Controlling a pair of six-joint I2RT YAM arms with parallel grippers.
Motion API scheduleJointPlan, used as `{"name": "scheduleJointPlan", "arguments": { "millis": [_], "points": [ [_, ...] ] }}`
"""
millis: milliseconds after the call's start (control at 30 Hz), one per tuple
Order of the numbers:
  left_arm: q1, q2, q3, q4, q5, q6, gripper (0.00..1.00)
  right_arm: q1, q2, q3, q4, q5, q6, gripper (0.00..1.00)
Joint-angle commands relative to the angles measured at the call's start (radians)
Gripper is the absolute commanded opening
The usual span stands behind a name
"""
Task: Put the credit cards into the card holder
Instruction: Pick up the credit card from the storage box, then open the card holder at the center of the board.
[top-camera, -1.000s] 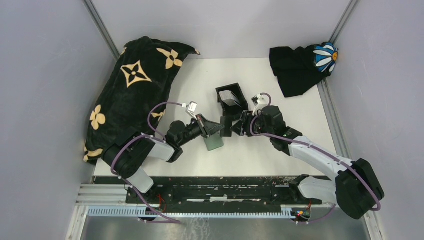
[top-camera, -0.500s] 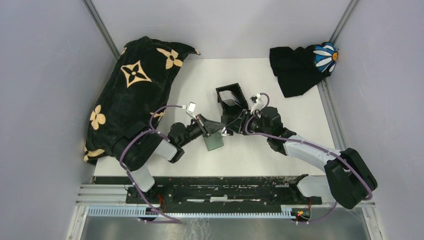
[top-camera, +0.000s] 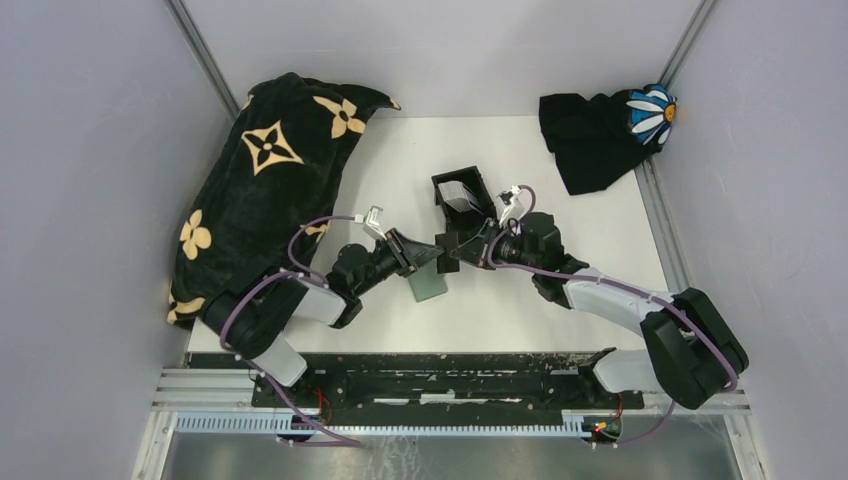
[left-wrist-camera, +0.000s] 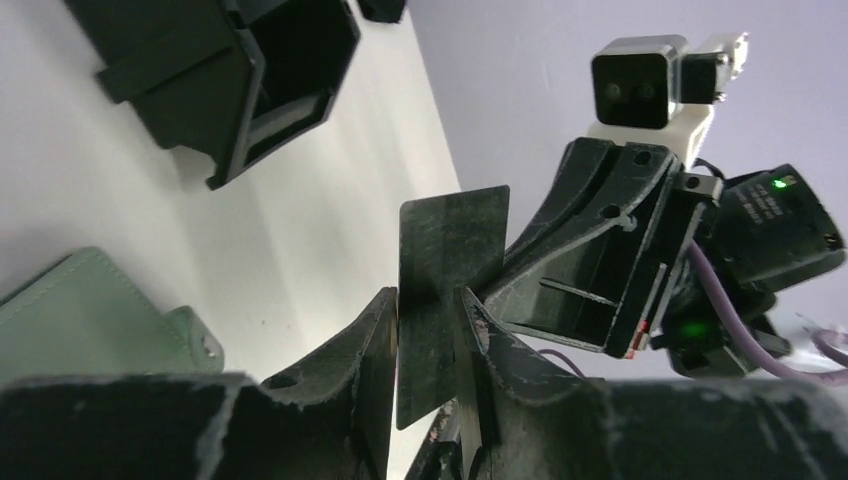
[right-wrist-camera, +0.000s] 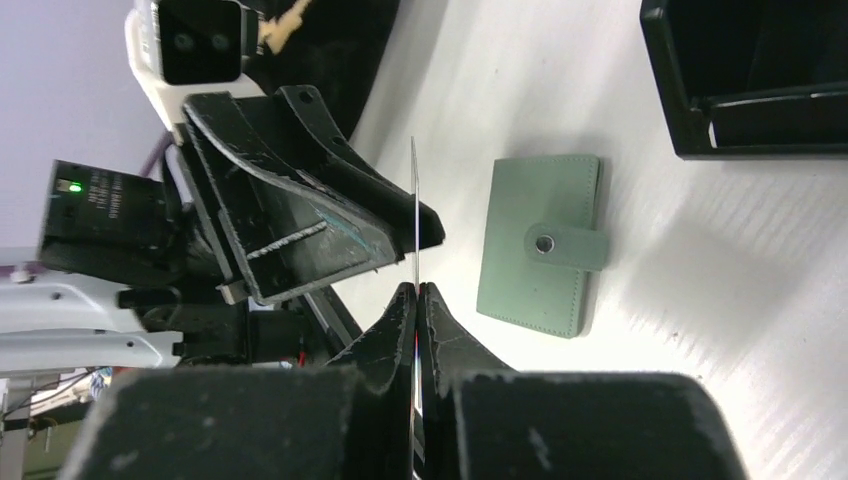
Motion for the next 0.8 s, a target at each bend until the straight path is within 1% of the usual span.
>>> {"name": "scheduleJointPlan", "arguments": {
  "millis": [0,100,200,267,433,633,767],
  "points": [
    [-0.013,-0.164,-0.011,-0.298,-0.172,0.149,0.34,0.005,-0.039,0.101,-0.164,0.024,-0.104,0.01],
    [-0.027,-0.247,-0.013,-0.473,-0.299,0.205,0.35,0.016,-0.018,0.165,-0.296,0.063,-0.168,0.01],
    [-0.055,-0.292,0.001,-0.605,-0.392,0.258,0.36,0.052,0.014,0.233,-0.411,0.127,-0.231,0.01],
    [-0.067,-0.306,0.009,-0.659,-0.438,0.278,0.35,0.086,0.041,0.297,-0.495,0.182,-0.269,0.01],
    [-0.089,-0.311,0.009,-0.724,-0.501,0.290,0.32,0.192,0.122,0.426,-0.671,0.330,-0.360,0.01],
    [-0.108,-0.312,0.016,-0.769,-0.542,0.309,0.23,0.265,0.220,0.534,-0.779,0.424,-0.406,0.01],
    [-0.117,-0.293,0.020,-0.783,-0.555,0.312,0.20,0.306,0.276,0.593,-0.839,0.489,-0.427,0.01]
  ]
}}
